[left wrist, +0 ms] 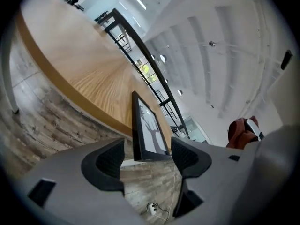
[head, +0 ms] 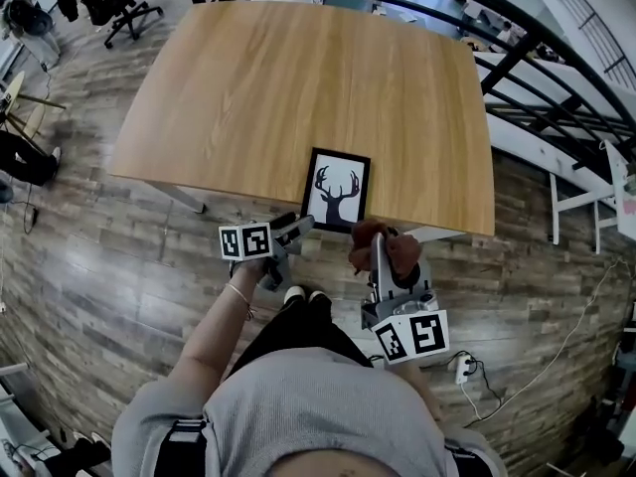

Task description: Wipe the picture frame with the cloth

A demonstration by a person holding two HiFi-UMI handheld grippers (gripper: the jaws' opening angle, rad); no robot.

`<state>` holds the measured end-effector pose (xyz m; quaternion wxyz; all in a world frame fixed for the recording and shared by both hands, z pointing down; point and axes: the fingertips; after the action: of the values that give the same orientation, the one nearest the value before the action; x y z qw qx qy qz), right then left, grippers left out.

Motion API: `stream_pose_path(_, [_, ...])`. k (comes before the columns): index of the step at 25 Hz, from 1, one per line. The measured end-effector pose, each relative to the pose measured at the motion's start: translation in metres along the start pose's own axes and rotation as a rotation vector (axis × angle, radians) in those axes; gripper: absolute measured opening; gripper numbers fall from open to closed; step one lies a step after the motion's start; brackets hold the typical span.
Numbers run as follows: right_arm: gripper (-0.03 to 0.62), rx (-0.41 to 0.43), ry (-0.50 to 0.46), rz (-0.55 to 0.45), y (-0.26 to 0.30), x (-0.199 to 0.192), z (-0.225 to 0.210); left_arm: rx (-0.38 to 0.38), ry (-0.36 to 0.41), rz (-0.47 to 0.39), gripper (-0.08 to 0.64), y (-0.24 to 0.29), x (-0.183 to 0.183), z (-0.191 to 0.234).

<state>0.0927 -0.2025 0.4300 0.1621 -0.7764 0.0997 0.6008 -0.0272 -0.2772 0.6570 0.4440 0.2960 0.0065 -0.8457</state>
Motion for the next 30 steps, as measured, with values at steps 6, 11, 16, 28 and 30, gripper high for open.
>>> stream_pose_path(6, [0.046, -0.006, -0.015, 0.016, 0.007, -0.003, -0.009, -0.098, -0.14, 0.081, 0.291, 0.023, -0.014, 0.015])
stream_pose_path(11, [0.046, -0.031, -0.012, 0.027, 0.007, -0.006, -0.019, -0.168, -0.189, 0.113, 0.29, 0.043, -0.022, 0.011])
stream_pose_path(16, [0.046, -0.037, -0.004, 0.037, 0.006, -0.007, -0.022, -0.232, -0.258, 0.1, 0.223, 0.049, -0.02, 0.003])
stream_pose_path(28, [0.046, -0.038, 0.002, 0.034, 0.002, -0.006, -0.024, -0.335, -0.439, -0.029, 0.025, 0.046, -0.013, -0.009])
stream_pose_path(30, [0.046, -0.041, 0.003, 0.031, 0.002, -0.005, -0.025, -0.381, -0.451, -0.066, 0.025, 0.043, -0.005, -0.024])
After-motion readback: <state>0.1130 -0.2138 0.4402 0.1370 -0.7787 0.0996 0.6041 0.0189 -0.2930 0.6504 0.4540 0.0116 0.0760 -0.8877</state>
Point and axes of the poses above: the fingertips, and each gripper's own axes: y forward along the fingers, z to its left, x out of its top, and after that the axes turned 9 degrees about -z, right-handed
